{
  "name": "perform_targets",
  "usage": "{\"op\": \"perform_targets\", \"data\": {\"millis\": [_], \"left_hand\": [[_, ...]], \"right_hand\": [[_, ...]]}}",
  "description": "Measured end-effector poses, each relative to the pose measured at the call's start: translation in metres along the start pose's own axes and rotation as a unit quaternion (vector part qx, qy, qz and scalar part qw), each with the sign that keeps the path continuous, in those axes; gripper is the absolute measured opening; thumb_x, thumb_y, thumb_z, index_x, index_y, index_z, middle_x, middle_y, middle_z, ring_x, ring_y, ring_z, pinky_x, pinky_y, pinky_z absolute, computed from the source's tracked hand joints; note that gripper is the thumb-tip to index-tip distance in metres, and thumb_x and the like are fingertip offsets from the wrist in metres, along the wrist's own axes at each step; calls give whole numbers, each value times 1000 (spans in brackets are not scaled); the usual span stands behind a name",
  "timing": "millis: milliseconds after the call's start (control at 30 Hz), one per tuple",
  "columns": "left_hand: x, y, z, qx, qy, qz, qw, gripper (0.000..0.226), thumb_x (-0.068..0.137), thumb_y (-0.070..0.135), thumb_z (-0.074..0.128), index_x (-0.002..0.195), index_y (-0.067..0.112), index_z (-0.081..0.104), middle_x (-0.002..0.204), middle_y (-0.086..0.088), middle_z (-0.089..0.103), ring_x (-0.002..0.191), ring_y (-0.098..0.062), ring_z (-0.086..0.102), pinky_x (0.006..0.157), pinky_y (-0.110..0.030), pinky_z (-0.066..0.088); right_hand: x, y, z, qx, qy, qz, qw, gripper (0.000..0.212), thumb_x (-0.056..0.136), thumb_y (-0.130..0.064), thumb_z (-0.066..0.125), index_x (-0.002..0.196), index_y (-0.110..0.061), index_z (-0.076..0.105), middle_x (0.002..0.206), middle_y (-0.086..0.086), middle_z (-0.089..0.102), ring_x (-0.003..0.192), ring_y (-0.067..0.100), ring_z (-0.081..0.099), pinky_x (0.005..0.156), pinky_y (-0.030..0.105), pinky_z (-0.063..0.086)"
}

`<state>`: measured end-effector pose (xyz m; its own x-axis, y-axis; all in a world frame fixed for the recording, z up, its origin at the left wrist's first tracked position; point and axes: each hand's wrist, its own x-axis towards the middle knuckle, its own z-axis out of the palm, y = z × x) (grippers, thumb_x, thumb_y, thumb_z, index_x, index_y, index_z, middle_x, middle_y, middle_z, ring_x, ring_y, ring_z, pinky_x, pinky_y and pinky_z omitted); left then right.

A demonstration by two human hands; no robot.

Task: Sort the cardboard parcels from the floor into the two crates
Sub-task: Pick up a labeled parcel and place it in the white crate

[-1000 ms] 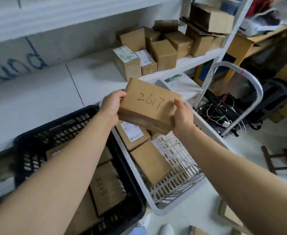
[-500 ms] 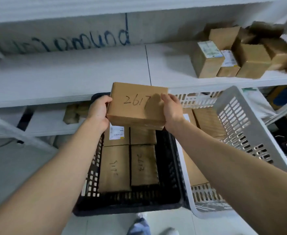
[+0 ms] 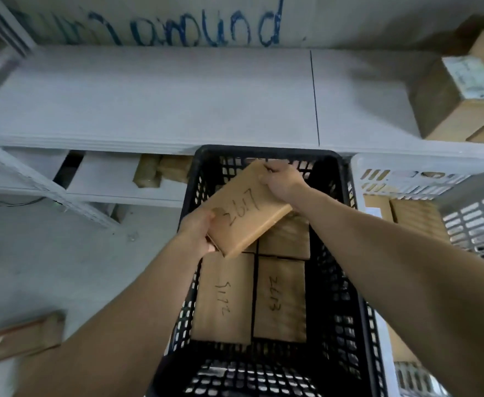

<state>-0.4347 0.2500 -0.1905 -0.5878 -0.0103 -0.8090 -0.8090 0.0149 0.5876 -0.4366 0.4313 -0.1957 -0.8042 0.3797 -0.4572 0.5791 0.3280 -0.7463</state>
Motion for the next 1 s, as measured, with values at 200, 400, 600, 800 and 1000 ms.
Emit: {"op": "perform_targets", "data": {"millis": [200,400,600,800,1000], "left_hand": [[27,-6,0,-31,2,-86,996,41,96,7,48,136,10,40,134,-20,47,123,-38,46,100,-60,40],[40,-13,-2,-47,-34,-121,991,51,93,4,51,140,13,33,133,-25,44,123,-43,46,101,-61,40],[30,-14,16,15,-98,-147,984,52,96,3,43,145,7,26,136,-35,40,120,-50,48,101,-59,41],[21,-26,34,18,-125,-155,980,49,98,0,37,144,4,24,137,-36,40,120,-52,48,102,-60,40],[14,-36,36,12,-131,-160,978,47,98,1,39,143,2,25,138,-34,40,121,-51,48,101,-60,40]], "right_hand": [[40,-4,39,-91,-20,22,995,41,93,-16,46,132,-26,53,115,3,58,111,27,55,104,49,40],[55,-10,51,-130,-3,36,991,52,90,-12,39,135,-36,49,129,3,55,121,29,49,108,53,32],[49,11,16,-122,73,80,987,44,92,-15,34,125,-29,60,123,7,59,109,31,55,103,52,40],[29,23,-10,-111,97,85,985,38,92,-18,40,118,-30,65,125,3,59,116,29,52,106,49,37],[19,32,-14,-75,109,81,988,36,91,-26,43,118,-32,65,123,1,61,113,27,53,103,46,41]]}}
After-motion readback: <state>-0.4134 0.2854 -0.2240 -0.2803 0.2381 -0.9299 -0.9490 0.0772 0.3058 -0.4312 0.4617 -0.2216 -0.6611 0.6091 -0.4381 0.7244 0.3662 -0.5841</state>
